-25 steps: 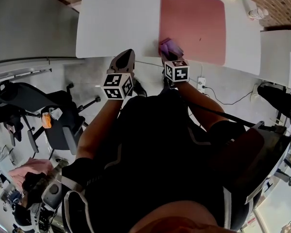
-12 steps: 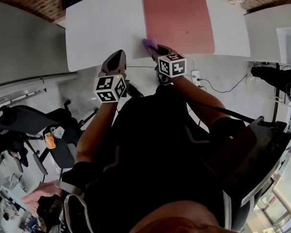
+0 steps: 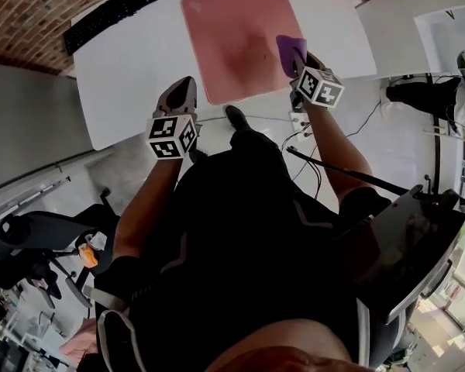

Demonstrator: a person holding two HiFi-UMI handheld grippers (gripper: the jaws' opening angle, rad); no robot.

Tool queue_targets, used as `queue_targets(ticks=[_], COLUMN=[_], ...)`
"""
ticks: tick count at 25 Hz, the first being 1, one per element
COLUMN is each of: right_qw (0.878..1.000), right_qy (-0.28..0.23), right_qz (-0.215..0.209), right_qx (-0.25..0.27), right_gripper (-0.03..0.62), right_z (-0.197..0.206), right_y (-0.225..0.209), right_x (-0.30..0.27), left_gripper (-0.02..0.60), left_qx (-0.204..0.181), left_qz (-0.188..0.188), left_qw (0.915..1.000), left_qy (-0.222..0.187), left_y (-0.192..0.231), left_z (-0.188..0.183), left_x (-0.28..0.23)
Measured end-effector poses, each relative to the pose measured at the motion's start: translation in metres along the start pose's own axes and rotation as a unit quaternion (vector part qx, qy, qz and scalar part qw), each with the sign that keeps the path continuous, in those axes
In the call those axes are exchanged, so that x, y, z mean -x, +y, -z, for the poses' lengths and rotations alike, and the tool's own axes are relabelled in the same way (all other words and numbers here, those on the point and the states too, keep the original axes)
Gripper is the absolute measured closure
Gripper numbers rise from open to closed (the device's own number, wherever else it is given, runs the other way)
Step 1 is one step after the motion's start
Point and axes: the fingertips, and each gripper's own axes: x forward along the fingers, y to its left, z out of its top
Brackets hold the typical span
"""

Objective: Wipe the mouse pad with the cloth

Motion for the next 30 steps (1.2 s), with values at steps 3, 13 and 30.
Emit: queue_targets(ticks=[3,13,30], right_qw=[0.998,0.987,0.99], right_qy=[0.013,0.044,0.085], right_qz=[0.056,0.143,0.02], right_qx=[0.022,0.056,0.107], right_gripper=[0.536,0.536,0.536], right_z=[0.0,0.009,0.05], right_y=[-0.059,-0.172,-0.088], right_x=[-0.011,-0.051,-0.09], left_gripper=[0.578,0.577,0.577], left_qx=[-0.005,-0.037,0.002], left_qz=[0.004,0.004,-0.057], left_qw=[1.0,0.9984,0.9978], left_qy=[-0.001,0.042,0.033], left_y=[-0.007,-0.033,-0.009], left_z=[-0.014,-0.024,-0.018], left_x=[-0.025,-0.11,-0.083])
